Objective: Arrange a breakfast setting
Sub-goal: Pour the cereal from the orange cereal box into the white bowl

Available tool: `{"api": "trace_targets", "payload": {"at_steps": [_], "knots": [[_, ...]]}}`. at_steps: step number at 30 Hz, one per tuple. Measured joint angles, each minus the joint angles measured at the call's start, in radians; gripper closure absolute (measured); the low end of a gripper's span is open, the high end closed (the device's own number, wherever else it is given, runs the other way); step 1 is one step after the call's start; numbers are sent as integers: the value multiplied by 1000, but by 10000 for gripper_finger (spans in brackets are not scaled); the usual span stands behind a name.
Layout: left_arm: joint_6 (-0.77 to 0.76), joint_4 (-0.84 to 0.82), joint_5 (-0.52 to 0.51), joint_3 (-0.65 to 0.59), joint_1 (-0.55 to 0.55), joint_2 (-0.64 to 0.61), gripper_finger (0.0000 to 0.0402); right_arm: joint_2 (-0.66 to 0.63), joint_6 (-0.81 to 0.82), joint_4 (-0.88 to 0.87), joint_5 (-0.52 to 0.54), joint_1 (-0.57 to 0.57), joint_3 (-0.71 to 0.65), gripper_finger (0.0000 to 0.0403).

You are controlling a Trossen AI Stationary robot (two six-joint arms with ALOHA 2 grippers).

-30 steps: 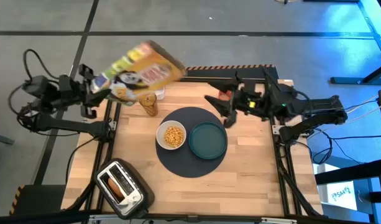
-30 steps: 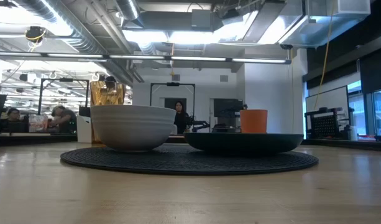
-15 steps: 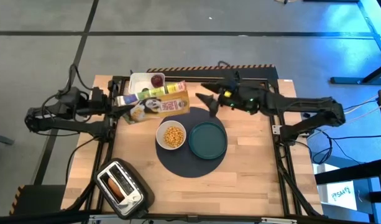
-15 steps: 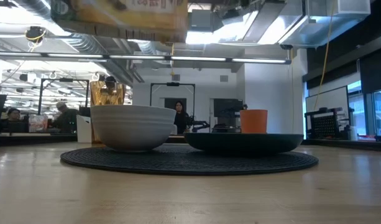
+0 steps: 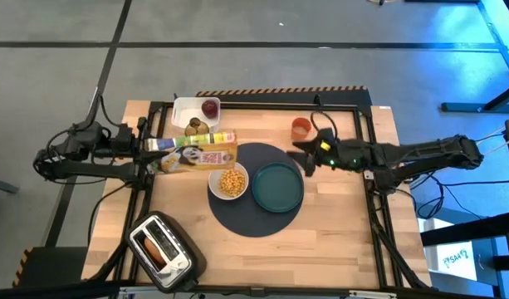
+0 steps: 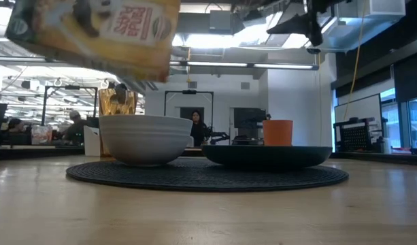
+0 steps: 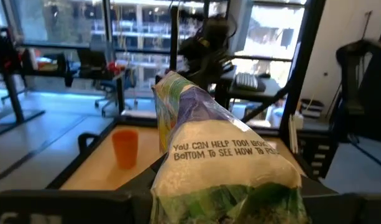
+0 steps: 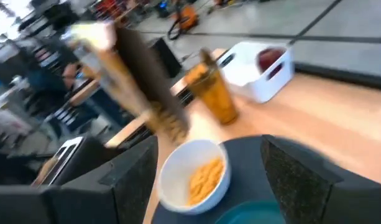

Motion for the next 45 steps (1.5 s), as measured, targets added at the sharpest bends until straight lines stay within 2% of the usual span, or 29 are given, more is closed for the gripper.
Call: {"api": "trace_targets", "payload": {"at_steps": [5, 10, 15, 21, 31, 35, 45], "knots": [[2, -49, -14, 1, 0, -32, 272, 130, -8, 175, -32, 41, -26, 130], [-3, -122, 17, 0, 0, -32, 272, 291, -14, 435, -72, 41, -19, 129], [-5, -127, 29, 0, 0, -30, 272, 447, -33, 510, -121, 25, 45, 130], [-5, -120, 44, 0, 0, -30, 272, 603, -81, 506, -148, 15, 167, 130], [1, -104, 52, 0, 0, -30, 272, 650, -168, 509, -140, -48, 252, 130], [2, -103, 54, 0, 0, -30, 272, 650, -221, 505, -203, -75, 293, 133], [22, -59, 59, 0, 0, -30, 272, 677, -310, 410, -244, -73, 389, 192]]}}
